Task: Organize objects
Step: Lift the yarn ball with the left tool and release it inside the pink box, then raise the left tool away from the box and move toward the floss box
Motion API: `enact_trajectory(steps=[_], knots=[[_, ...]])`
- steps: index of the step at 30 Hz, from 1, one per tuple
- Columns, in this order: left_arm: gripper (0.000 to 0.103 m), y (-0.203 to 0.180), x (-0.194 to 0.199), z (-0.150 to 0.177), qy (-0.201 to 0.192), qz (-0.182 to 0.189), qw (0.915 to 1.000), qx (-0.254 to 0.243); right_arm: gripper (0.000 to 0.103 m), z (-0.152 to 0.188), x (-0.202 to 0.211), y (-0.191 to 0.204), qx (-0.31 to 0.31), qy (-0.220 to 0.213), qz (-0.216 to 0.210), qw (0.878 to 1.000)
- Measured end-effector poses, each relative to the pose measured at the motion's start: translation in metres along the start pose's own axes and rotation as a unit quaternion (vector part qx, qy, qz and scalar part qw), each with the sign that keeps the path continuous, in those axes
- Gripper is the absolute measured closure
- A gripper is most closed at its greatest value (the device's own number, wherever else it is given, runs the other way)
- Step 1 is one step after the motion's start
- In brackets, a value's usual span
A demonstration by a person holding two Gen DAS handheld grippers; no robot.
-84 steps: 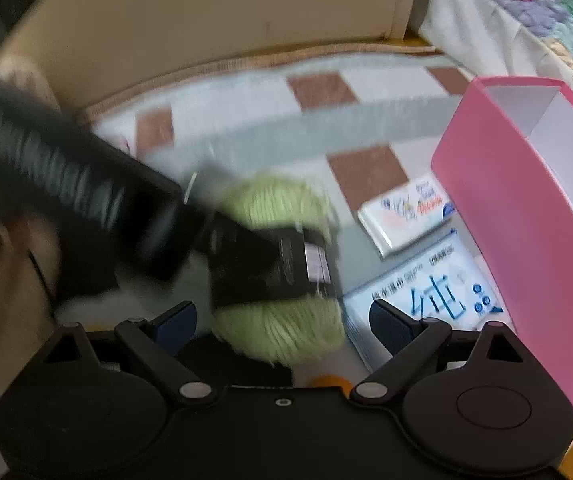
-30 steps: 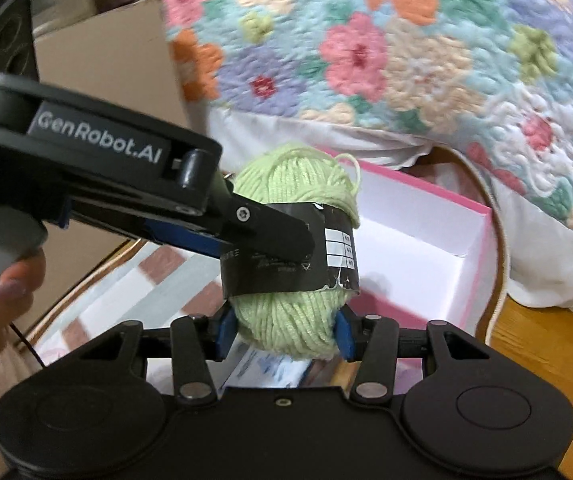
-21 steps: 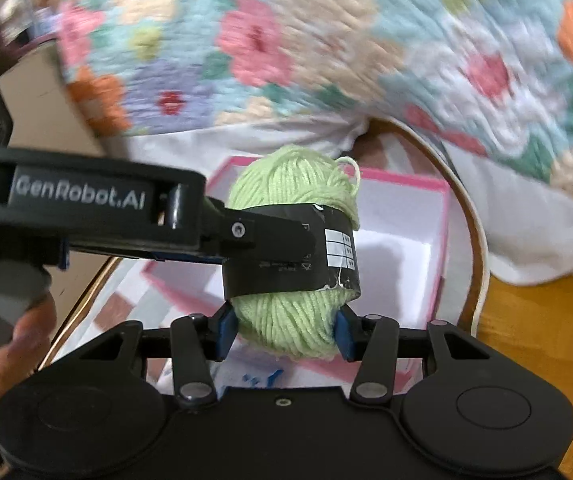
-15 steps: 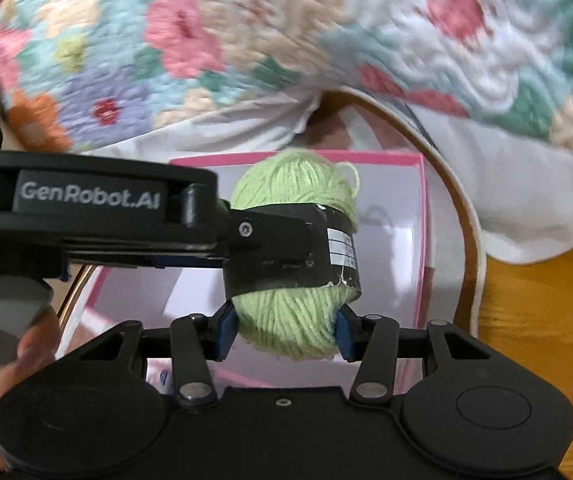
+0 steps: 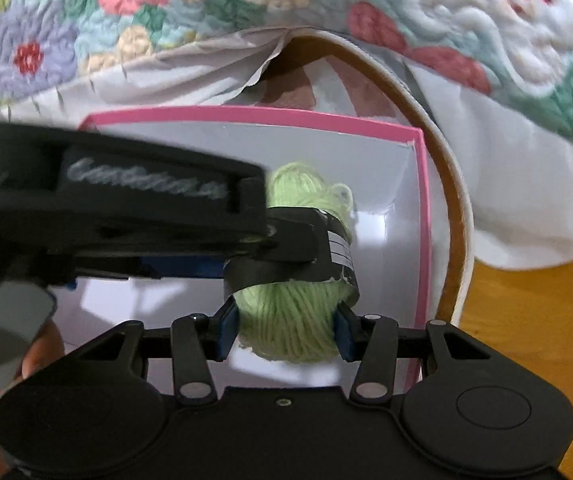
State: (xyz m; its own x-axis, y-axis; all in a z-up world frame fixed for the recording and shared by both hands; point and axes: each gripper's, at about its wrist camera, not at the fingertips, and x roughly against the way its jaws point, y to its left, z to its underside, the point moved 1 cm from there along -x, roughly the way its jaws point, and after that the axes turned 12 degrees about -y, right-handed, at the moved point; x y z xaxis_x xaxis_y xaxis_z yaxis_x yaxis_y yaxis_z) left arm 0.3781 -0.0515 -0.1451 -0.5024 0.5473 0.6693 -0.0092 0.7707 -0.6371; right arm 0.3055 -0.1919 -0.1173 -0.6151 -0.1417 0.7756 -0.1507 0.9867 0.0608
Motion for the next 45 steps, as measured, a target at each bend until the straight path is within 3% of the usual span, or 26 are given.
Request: enact_trajectory(steps=[3,7,8,10,12,14,18,23,26,28,30,34,37,38,45], knots=[[0.051,-0.003,-0.006,0.001,0.008,-0.015,0.9997,-0.018,0.034,0.005,0.005,0.003,0.04,0.01,-0.022,0.999],[0.058,-0.016,-0.012,0.009,0.044,-0.026,0.9976,-0.046,0.032,0.011,0.016,-0.003,0.065,0.001,-0.03,0.997],[0.063,-0.02,-0.011,0.011,0.04,-0.024,0.9973,-0.058,0.035,0.012,0.018,-0.006,0.062,-0.005,-0.037,0.997],[0.063,-0.023,-0.01,0.012,0.029,-0.023,0.9972,-0.065,0.048,0.015,0.02,-0.009,0.063,-0.008,-0.038,0.997],[0.063,-0.023,-0.008,0.012,0.021,-0.015,0.9978,-0.061,0.071,0.02,0.018,-0.007,0.09,-0.019,-0.02,0.996],[0.063,-0.021,-0.006,0.013,0.02,-0.015,0.9981,-0.057,0.083,0.024,0.015,-0.007,0.096,-0.027,-0.015,0.995],[0.063,-0.021,-0.008,0.014,0.014,-0.04,0.9967,-0.069,0.093,0.025,0.011,-0.009,0.1,-0.057,0.011,0.993],[0.063,-0.011,-0.006,0.013,0.008,-0.036,0.9991,-0.021,0.097,0.022,0.004,-0.01,0.111,-0.08,0.029,0.99],[0.063,-0.015,0.001,0.015,-0.007,-0.058,0.997,-0.051,0.097,0.021,0.0,-0.01,0.119,-0.091,0.038,0.988],[0.059,-0.02,0.008,0.018,-0.009,-0.064,0.9957,-0.067,0.093,0.022,0.006,-0.013,0.096,-0.091,0.032,0.991],[0.053,-0.024,0.022,0.025,-0.012,-0.066,0.9943,-0.083,0.077,0.027,0.02,-0.018,0.056,-0.092,0.014,0.994],[0.047,-0.036,0.053,0.042,-0.025,-0.084,0.9886,-0.122,0.058,0.046,0.056,-0.015,-0.008,-0.088,-0.039,0.995],[0.044,-0.042,0.082,0.053,-0.027,-0.089,0.9862,-0.137,0.047,0.065,0.077,-0.012,-0.01,-0.099,-0.042,0.994],[0.044,-0.04,0.094,0.056,-0.028,-0.089,0.9857,-0.141,0.037,0.065,0.085,-0.01,-0.006,-0.093,-0.042,0.995],[0.032,-0.067,0.163,0.075,-0.045,-0.108,0.9733,-0.198,0.032,0.048,0.14,-0.007,-0.011,-0.081,-0.074,0.994]])
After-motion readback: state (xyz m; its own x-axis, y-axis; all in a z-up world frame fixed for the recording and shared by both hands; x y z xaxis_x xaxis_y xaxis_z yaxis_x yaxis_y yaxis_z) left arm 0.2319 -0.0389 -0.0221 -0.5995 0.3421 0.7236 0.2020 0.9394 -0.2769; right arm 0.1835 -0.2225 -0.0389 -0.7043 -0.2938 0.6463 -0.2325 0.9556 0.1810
